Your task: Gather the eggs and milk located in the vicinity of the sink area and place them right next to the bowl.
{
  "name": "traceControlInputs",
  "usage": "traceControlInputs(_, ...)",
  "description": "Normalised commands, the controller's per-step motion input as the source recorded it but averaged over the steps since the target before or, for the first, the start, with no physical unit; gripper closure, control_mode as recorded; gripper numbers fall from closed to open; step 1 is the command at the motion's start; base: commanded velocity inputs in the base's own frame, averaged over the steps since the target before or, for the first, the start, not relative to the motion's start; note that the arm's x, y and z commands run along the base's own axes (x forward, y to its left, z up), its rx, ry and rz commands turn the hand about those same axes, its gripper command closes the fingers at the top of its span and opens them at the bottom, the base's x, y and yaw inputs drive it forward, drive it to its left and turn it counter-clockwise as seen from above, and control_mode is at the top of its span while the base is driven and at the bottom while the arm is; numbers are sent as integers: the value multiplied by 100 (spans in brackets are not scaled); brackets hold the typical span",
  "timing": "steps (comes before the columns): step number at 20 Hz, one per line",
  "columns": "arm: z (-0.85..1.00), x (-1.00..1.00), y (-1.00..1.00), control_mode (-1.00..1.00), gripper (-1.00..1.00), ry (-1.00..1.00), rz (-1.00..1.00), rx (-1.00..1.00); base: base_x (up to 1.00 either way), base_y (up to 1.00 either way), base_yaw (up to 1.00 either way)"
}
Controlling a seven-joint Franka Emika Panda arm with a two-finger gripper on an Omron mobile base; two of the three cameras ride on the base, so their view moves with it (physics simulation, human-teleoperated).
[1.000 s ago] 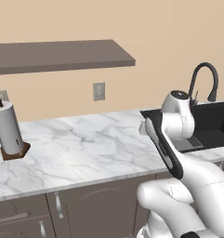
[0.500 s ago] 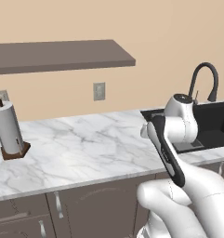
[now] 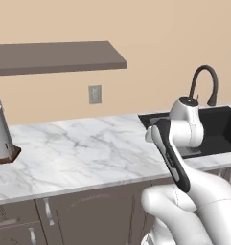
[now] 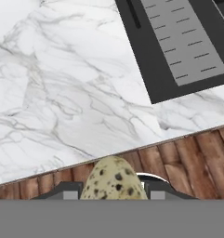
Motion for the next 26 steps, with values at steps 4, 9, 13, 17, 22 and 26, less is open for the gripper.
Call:
traceControlInputs(4, 0, 0, 0, 100, 100, 0, 0, 0, 0, -56, 11)
traceControlInputs(9, 0, 0, 0, 100, 100, 0, 0, 0, 0, -58, 12)
traceControlInputs(13, 0, 0, 0, 100, 100, 0, 0, 0, 0, -61, 11)
traceControlInputs(17, 0, 0, 0, 100, 100, 0, 0, 0, 0, -64, 10)
traceControlInputs(22, 0, 0, 0, 100, 100, 0, 0, 0, 0, -67, 8)
traceControlInputs(26, 0, 0, 0, 100, 100, 0, 0, 0, 0, -74, 7)
